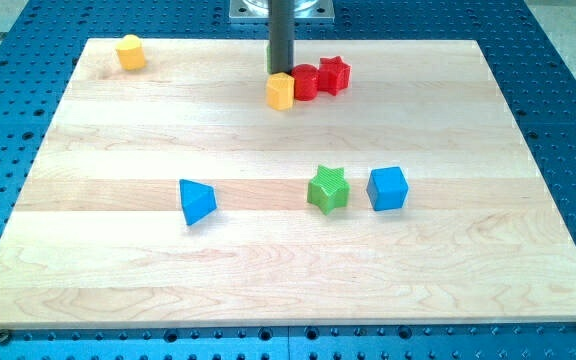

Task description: Push the red star into the red circle

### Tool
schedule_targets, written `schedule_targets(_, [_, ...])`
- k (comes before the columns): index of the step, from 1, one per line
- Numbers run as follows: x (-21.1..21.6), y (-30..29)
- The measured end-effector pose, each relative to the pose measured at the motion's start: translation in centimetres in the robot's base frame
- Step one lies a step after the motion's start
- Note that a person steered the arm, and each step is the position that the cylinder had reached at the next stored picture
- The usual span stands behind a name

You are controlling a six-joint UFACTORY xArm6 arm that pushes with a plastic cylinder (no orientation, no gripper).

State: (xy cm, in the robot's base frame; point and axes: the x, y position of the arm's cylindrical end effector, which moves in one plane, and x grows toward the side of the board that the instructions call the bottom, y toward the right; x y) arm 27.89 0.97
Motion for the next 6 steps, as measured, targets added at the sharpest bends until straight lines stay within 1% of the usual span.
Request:
schedule_targets(1, [-0.5, 3.5])
schedule_targets(2, [-4.7, 3.5])
schedule_targets(3, [-5.4, 9.1])
schedule_targets(4, [-0.9, 7.5])
schedule_targets(5, [2.4, 4.0])
schedule_targets(6, [2.1, 1.5])
